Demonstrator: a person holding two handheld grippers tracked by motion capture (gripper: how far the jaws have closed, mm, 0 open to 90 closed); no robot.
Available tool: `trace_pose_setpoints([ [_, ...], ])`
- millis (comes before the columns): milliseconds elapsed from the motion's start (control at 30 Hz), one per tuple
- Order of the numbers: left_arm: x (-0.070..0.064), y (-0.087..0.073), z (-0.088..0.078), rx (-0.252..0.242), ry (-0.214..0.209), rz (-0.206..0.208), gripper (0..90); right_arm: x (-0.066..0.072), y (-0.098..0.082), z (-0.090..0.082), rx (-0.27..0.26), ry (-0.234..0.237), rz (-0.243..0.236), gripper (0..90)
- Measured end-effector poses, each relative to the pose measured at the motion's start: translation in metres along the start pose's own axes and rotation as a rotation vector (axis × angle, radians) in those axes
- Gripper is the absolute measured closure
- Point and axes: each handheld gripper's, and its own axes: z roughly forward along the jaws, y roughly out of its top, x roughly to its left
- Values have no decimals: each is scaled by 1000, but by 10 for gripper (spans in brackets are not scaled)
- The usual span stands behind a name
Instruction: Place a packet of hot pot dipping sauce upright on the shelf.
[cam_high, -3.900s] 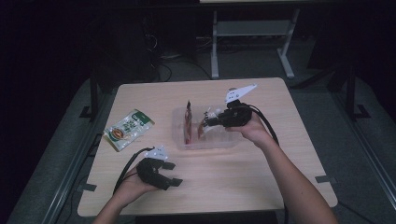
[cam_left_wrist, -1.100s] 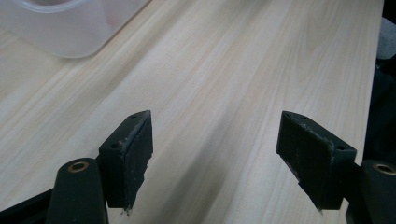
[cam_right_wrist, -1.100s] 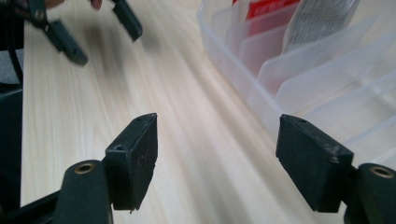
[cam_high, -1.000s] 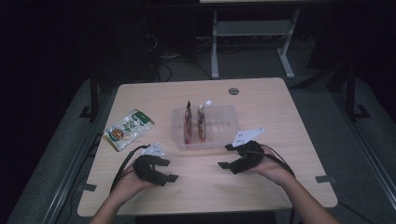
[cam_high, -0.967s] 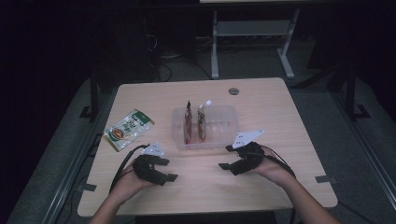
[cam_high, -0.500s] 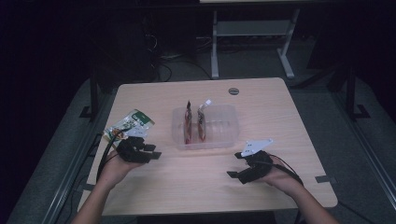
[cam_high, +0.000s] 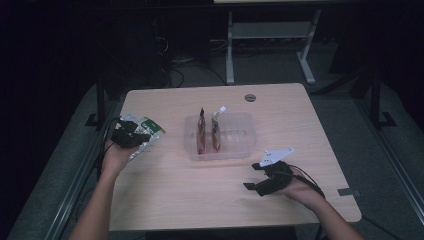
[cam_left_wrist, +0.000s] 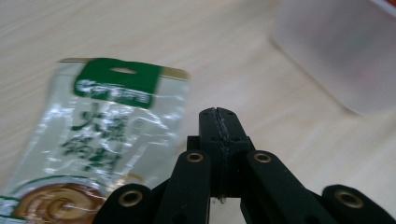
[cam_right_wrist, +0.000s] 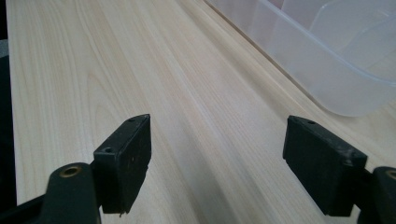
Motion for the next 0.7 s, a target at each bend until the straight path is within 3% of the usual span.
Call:
trace_pose_setpoints([
  [67,13,2,3,9,47,-6,898,-1,0,0,-4,1,-6,233],
  [367,58,3,21,22,174,-76,898,-2,0,2,3,10,-4,233],
  [433,69,-2,24,10,187,-117,898,-3,-1,4,6,14,-2,234],
  [600,91,-14,32,6,246,-167,898,-4,-1,7,24,17,4,233],
  [700,98,-17,32,-24,261,-199,898,-4,-2,7,25,15,4,233],
])
